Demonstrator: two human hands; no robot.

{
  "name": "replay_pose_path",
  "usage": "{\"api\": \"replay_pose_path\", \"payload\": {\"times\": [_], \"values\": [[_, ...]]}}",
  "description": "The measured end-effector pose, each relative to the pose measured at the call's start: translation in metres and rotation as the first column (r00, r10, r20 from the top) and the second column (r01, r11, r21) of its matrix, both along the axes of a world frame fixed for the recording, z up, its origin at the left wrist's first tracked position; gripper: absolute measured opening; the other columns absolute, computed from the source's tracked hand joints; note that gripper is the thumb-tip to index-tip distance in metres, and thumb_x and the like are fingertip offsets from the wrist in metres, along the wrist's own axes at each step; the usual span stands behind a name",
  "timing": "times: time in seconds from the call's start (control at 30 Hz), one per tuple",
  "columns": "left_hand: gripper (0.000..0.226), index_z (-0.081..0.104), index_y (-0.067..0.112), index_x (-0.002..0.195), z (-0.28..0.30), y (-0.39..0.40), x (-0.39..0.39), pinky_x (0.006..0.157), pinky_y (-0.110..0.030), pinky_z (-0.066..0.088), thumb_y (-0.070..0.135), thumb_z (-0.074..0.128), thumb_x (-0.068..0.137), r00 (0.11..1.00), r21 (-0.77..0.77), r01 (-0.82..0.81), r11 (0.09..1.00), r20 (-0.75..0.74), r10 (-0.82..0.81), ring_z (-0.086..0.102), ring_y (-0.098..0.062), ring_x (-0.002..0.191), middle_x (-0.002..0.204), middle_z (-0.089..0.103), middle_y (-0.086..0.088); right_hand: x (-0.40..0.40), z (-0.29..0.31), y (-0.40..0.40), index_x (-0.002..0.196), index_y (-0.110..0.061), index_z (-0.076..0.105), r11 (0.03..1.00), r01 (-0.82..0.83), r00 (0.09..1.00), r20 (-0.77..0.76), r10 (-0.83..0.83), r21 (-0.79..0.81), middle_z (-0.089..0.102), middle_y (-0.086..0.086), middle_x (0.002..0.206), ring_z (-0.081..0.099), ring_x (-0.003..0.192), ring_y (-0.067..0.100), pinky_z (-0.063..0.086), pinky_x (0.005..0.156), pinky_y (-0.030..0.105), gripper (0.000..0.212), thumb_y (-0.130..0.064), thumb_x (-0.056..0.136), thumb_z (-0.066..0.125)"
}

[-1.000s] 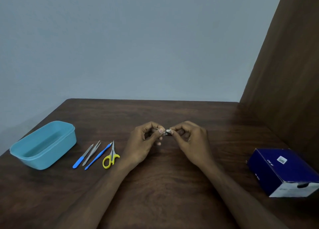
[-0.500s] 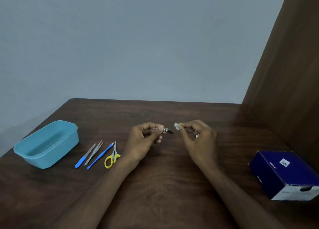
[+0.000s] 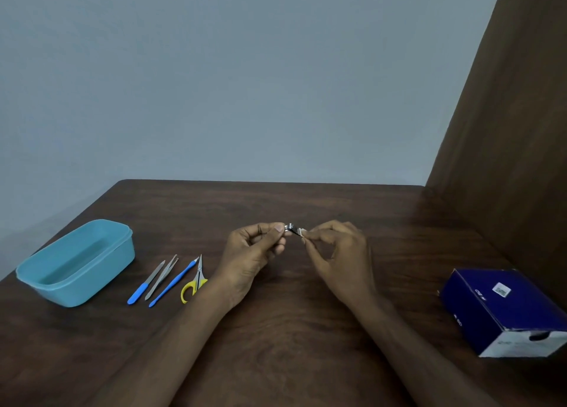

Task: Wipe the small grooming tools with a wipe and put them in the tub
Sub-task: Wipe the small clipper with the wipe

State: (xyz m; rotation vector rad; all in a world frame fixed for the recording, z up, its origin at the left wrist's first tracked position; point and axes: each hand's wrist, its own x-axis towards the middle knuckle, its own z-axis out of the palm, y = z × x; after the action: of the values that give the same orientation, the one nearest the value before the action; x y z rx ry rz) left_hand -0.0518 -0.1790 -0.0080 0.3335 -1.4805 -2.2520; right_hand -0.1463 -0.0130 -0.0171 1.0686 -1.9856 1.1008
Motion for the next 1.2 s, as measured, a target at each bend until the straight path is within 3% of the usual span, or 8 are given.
{"api": "replay_pose_path", "payload": {"times": [0.17,0.4,0.53,0.63,0.8,0.93,1.1,1.2], "values": [[0.01,0.076,-0.001,0.105,0.001,0.002,0.001,0.072,-0.016,0.062,0.003,0.07,0.098,1.0,-0.014,0.02,1.0,0.001,-0.02,0.071,-0.004,0.07,0.08,0.079,-0.003,0.01,0.005,0.0,0.096,-0.022,0.084,0.994,-0.091,0.995,-0.053,0.088,-0.063,0.074,-0.011,0.092,0.069,0.082,0.01,0.054,0.073,0.042,0.01,-0.016,0.089,0.083],[0.008,0.079,0.002,0.102,0.0,-0.001,0.001,0.072,-0.021,0.061,0.006,0.074,0.096,0.999,-0.088,-0.041,0.995,0.004,0.042,0.069,-0.009,0.069,0.085,0.081,-0.008,-0.001,0.001,0.003,0.09,-0.026,0.083,0.998,-0.068,0.995,0.076,0.069,-0.009,0.07,-0.014,0.083,0.063,0.067,0.006,0.055,0.062,0.038,0.004,-0.025,0.09,0.079],[0.008,0.081,0.004,0.095,-0.006,-0.001,0.0,0.068,-0.019,0.058,0.012,0.078,0.095,0.995,-0.299,-0.094,0.95,0.011,0.101,0.069,-0.01,0.071,0.087,0.081,-0.011,0.01,0.011,0.004,0.093,-0.028,0.083,0.997,-0.014,1.0,-0.027,0.012,-0.074,0.065,-0.02,0.084,0.065,0.072,0.004,0.051,0.071,0.039,0.001,-0.028,0.093,0.084],[0.011,0.083,0.004,0.095,-0.008,-0.001,0.001,0.069,-0.021,0.058,0.015,0.08,0.094,0.996,-0.391,-0.076,0.917,0.012,0.088,0.071,-0.012,0.073,0.086,0.082,-0.012,0.011,0.011,0.004,0.097,-0.034,0.082,1.0,0.002,0.994,-0.112,-0.001,0.002,0.069,-0.017,0.086,0.066,0.072,0.005,0.048,0.076,0.042,0.005,-0.031,0.092,0.083],[0.007,0.084,0.007,0.092,-0.009,-0.002,0.0,0.066,-0.02,0.056,0.012,0.079,0.095,0.994,-0.414,-0.082,0.907,0.027,0.102,0.07,-0.01,0.069,0.076,0.079,-0.008,0.009,0.009,0.005,0.102,-0.035,0.08,0.987,-0.033,0.988,-0.146,0.056,0.16,0.065,-0.014,0.085,0.06,0.07,0.005,0.047,0.072,0.042,0.013,-0.029,0.092,0.074],[0.012,0.083,0.005,0.089,-0.01,-0.001,-0.001,0.063,-0.02,0.055,0.016,0.081,0.094,0.993,-0.417,-0.097,0.904,0.027,0.118,0.069,-0.009,0.066,0.075,0.078,-0.009,0.012,0.014,0.008,0.091,-0.028,0.077,0.99,-0.058,0.978,-0.191,0.082,0.125,0.067,-0.013,0.086,0.058,0.064,0.006,0.048,0.072,0.042,0.005,-0.024,0.089,0.076],[0.009,0.083,0.007,0.091,-0.01,-0.001,0.0,0.065,-0.023,0.057,0.015,0.081,0.094,0.996,-0.451,-0.088,0.888,-0.02,0.089,0.069,-0.011,0.069,0.082,0.081,-0.011,0.009,0.018,0.007,0.093,-0.025,0.08,0.981,-0.051,0.994,0.088,0.069,-0.187,0.071,-0.012,0.089,0.066,0.065,0.01,0.053,0.063,0.04,0.006,-0.019,0.093,0.079],[0.007,0.084,0.006,0.096,-0.01,0.001,0.001,0.064,-0.025,0.058,0.011,0.083,0.092,0.997,-0.506,-0.068,0.86,-0.057,0.045,0.069,-0.014,0.07,0.078,0.08,-0.012,0.004,0.013,0.005,0.092,-0.024,0.081,0.975,-0.156,0.941,0.276,0.195,-0.157,0.074,-0.011,0.099,0.074,0.075,0.011,0.06,0.071,0.039,0.003,-0.022,0.094,0.081]]}}
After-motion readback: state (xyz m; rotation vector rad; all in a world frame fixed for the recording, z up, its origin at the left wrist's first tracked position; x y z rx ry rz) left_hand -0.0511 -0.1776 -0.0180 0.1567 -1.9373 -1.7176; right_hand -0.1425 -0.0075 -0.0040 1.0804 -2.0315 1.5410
